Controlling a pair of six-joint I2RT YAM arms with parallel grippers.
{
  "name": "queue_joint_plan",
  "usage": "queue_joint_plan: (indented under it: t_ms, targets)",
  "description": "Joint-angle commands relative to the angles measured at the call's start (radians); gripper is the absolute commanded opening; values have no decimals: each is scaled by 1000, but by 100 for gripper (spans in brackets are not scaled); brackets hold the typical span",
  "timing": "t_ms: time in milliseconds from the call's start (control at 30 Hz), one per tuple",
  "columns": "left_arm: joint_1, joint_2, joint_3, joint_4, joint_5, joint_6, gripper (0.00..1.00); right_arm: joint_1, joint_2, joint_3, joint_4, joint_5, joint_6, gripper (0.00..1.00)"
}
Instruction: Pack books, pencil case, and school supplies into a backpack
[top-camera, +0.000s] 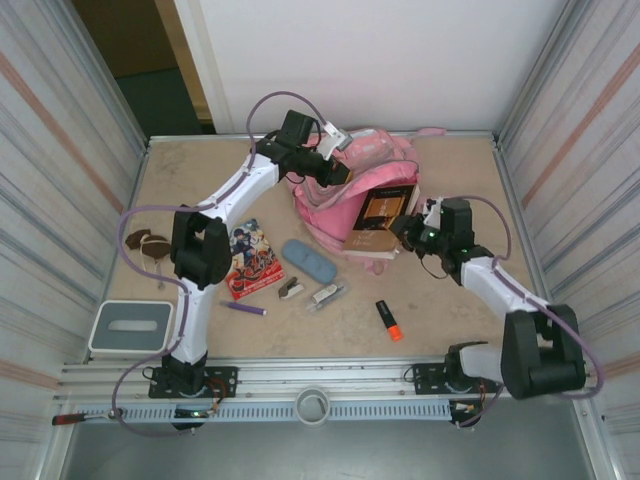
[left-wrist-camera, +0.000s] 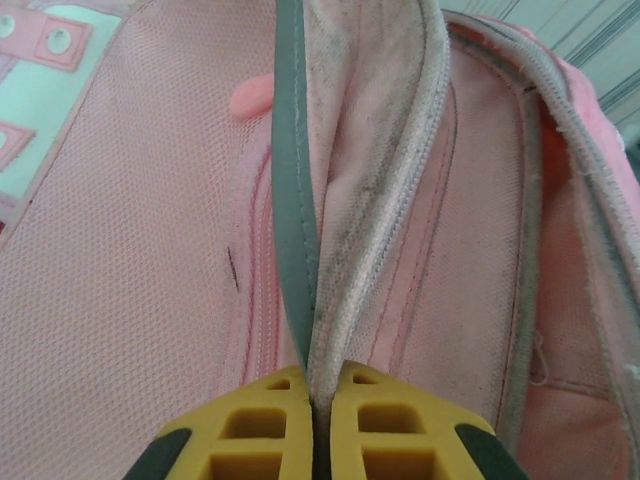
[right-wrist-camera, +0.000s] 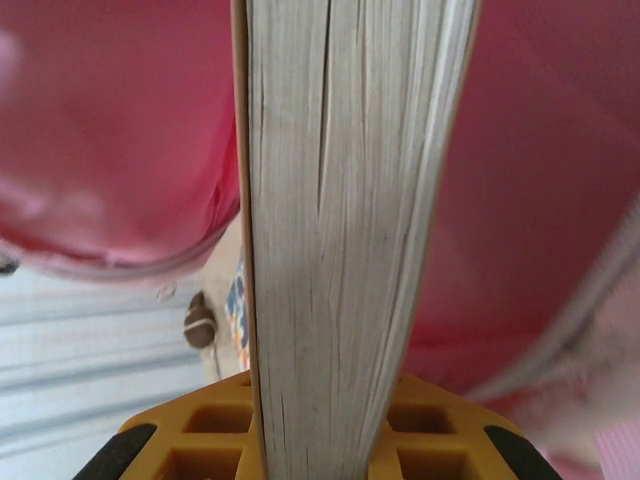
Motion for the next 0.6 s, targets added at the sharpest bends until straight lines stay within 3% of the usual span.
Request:
queue_joint_plan:
  t_ms: [0,567]
  targets:
    - [0,-67,62,70,104,-21,0,34,57,45,295,123,69,0]
    - [1,-21,108,63,173,-53,0,207,567,271,729,702,290,2]
